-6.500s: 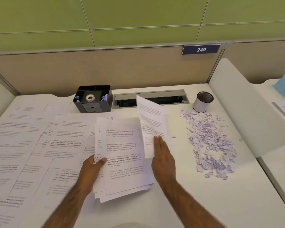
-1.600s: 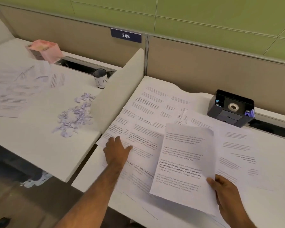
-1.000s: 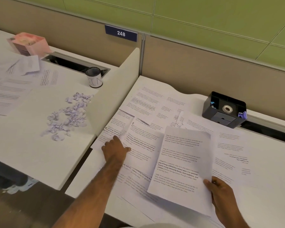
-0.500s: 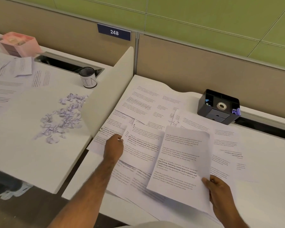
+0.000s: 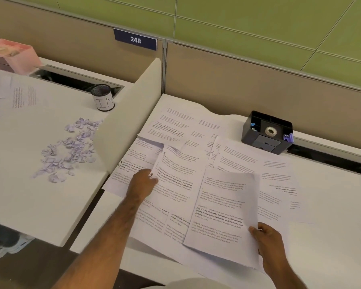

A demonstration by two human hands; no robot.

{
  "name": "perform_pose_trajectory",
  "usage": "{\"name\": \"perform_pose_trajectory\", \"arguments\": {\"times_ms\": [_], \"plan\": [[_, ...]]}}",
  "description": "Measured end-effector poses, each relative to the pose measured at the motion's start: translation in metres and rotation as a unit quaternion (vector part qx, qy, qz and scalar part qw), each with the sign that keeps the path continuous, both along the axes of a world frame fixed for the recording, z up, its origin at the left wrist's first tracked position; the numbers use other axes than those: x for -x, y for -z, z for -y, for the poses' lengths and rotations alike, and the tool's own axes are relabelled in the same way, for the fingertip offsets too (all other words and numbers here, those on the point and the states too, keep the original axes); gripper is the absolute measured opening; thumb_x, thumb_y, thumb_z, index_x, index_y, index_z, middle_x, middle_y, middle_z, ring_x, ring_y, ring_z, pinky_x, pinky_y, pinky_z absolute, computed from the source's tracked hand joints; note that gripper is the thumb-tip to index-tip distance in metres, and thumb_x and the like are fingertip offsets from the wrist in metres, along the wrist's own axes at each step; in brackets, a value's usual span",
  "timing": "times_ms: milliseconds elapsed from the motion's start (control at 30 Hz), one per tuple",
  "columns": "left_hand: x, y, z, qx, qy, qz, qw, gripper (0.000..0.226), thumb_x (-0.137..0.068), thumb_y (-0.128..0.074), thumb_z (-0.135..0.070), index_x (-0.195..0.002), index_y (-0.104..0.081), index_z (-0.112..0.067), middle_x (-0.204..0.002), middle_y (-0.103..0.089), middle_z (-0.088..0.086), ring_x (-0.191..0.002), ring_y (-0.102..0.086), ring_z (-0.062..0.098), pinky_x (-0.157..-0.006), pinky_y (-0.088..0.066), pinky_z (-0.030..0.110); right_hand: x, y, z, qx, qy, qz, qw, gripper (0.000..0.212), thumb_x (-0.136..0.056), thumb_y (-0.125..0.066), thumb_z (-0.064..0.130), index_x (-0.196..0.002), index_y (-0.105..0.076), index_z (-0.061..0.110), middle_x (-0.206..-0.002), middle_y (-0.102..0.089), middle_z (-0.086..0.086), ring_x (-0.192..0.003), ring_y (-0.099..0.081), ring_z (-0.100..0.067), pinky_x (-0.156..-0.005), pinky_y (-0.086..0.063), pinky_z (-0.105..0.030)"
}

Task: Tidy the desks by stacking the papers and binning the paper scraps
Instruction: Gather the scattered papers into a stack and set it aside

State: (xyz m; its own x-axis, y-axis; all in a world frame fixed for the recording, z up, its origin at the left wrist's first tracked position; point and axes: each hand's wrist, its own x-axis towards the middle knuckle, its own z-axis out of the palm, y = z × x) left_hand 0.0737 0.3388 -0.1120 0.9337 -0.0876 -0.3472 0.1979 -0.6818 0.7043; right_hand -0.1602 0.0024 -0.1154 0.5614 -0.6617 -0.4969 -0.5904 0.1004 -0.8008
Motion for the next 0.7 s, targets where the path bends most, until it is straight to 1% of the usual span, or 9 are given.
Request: {"name": "perform_pose_trajectory", "arguments": {"times_ms": [133,200,267,333,467,533,600,633,700], "plan": [[-0.001,-0.019,-0.013,-0.009,0.021,0.053,0.998,0.018,-0.097,-0.066,-0.02,-0.112,-0.069,-0.011,-0.107,-0.067,-0.003,-0.092,-0.061,0.016,-0.079,-0.045,0.029,0.005,0.005,0.004,0.002,0.003,-0.013,1.0,0.012,-0.09,-0.064,0.004,-0.091,-0.075,0.009,-0.095,-0.078,-0.009,-0.091,-0.071,-0.039,-0.091,-0.056,-0.058],[-0.003,-0.029,-0.02,-0.004,0.021,0.064,0.998,0.017,-0.097,-0.065,-0.019,-0.113,-0.069,-0.013,-0.105,-0.067,-0.004,-0.092,-0.061,0.015,-0.076,-0.045,0.029,0.007,0.006,0.005,0.007,0.004,-0.017,1.0,0.012,-0.089,-0.064,0.003,-0.089,-0.075,0.009,-0.094,-0.077,-0.012,-0.09,-0.071,-0.04,-0.085,-0.057,-0.052],[-0.005,-0.036,-0.027,0.005,0.014,0.062,0.998,0.016,-0.097,-0.066,-0.017,-0.112,-0.07,-0.012,-0.104,-0.067,-0.004,-0.093,-0.062,0.016,-0.078,-0.046,0.029,0.007,0.006,0.006,0.01,0.004,-0.016,1.0,0.012,-0.089,-0.065,0.002,-0.086,-0.075,0.009,-0.092,-0.077,-0.013,-0.089,-0.07,-0.041,-0.077,-0.054,-0.047],[-0.006,-0.041,-0.033,0.018,0.002,0.057,0.998,0.014,-0.096,-0.068,-0.014,-0.109,-0.07,-0.012,-0.104,-0.068,-0.001,-0.093,-0.063,0.018,-0.079,-0.045,0.029,0.007,0.005,0.006,0.009,0.003,-0.017,1.0,0.012,-0.088,-0.065,0.003,-0.087,-0.075,0.009,-0.089,-0.077,-0.011,-0.091,-0.07,-0.042,-0.077,-0.056,-0.051],[-0.004,-0.047,-0.042,0.054,-0.025,0.033,0.998,0.01,-0.093,-0.072,-0.013,-0.103,-0.07,-0.014,-0.099,-0.07,0.001,-0.091,-0.065,0.022,-0.069,-0.044,0.027,0.006,0.002,0.004,0.013,0.007,-0.023,1.0,0.014,-0.089,-0.064,0.004,-0.088,-0.075,0.012,-0.089,-0.077,-0.008,-0.092,-0.07,-0.042,-0.075,-0.057,-0.051],[-0.002,-0.048,-0.044,0.077,-0.04,0.018,0.996,0.011,-0.092,-0.072,-0.013,-0.103,-0.071,-0.012,-0.099,-0.071,0.003,-0.09,-0.066,0.024,-0.075,-0.048,0.029,0.005,0.0,0.002,0.013,0.007,-0.025,1.0,0.014,-0.09,-0.063,0.005,-0.087,-0.075,0.013,-0.089,-0.077,-0.007,-0.092,-0.07,-0.04,-0.073,-0.056,-0.047],[0.001,-0.048,-0.044,0.112,-0.054,0.002,0.992,0.011,-0.091,-0.073,-0.011,-0.102,-0.073,-0.013,-0.101,-0.074,0.005,-0.093,-0.07,0.027,-0.087,-0.055,0.037,0.005,-0.001,0.0,0.015,0.006,-0.026,1.0,0.013,-0.089,-0.063,0.006,-0.085,-0.074,0.012,-0.086,-0.076,-0.007,-0.091,-0.07,-0.041,-0.069,-0.054,-0.043],[0.002,-0.048,-0.045,0.127,-0.061,-0.005,0.99,0.01,-0.091,-0.074,-0.011,-0.1,-0.073,-0.014,-0.101,-0.076,0.006,-0.094,-0.071,0.029,-0.091,-0.055,0.041,0.005,-0.001,-0.001,0.018,0.005,-0.027,0.999,0.012,-0.089,-0.064,0.006,-0.084,-0.074,0.011,-0.085,-0.076,-0.006,-0.09,-0.07,-0.041,-0.069,-0.054,-0.043],[0.005,-0.049,-0.045,0.16,-0.076,-0.021,0.984,0.009,-0.091,-0.074,-0.01,-0.097,-0.074,-0.016,-0.1,-0.077,0.007,-0.093,-0.072,0.029,-0.092,-0.056,0.043,0.005,-0.003,-0.002,0.02,0.002,-0.029,0.999,0.012,-0.089,-0.064,0.007,-0.084,-0.074,0.012,-0.086,-0.077,-0.006,-0.088,-0.071,-0.039,-0.072,-0.058,-0.048]]}}
